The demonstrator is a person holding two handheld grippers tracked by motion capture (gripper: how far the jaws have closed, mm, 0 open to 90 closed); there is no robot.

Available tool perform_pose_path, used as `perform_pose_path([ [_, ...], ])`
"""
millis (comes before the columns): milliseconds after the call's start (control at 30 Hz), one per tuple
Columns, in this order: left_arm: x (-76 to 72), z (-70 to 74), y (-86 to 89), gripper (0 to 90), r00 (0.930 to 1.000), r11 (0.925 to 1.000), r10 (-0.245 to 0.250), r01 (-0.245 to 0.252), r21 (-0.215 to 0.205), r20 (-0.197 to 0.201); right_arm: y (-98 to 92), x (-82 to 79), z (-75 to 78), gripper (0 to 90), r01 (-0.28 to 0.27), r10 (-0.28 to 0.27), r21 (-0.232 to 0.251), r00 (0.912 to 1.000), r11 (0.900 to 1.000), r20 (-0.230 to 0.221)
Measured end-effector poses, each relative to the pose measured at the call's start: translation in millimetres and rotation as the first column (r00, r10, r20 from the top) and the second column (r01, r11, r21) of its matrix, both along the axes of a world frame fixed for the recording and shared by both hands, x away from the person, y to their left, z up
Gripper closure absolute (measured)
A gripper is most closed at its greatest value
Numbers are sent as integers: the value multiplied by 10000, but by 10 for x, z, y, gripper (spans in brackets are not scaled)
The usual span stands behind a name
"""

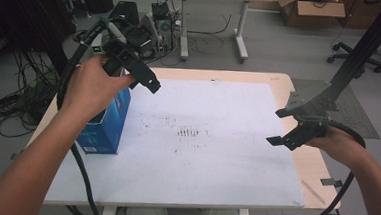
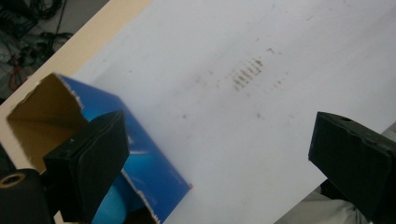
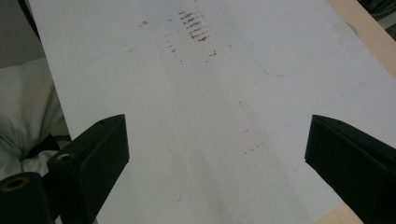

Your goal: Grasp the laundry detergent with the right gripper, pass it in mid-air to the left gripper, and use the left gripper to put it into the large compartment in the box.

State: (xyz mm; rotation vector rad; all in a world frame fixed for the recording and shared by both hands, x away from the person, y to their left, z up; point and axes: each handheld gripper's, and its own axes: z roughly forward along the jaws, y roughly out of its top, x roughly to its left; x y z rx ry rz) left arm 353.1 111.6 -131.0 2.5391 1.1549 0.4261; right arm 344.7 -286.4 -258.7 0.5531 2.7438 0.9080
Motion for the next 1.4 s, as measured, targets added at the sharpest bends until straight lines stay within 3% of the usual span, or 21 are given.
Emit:
perform_pose_path([
  [367,59,-195,-283,55,9939,9944,-1040,1047,168,-357,-4,10,-36,57,63,-63,-31,9999,10000,-98],
  [767,185,-453,-483,52,9824,9847,-1695,1721,274,-778,9,29,-57,56,62,-63,-58,9998,10000,-183],
  [1400,283,-793,-622,53,9608,9660,-2526,2571,264,-1142,73,60,-104,56,143,-145,-56,9993,9999,-333],
])
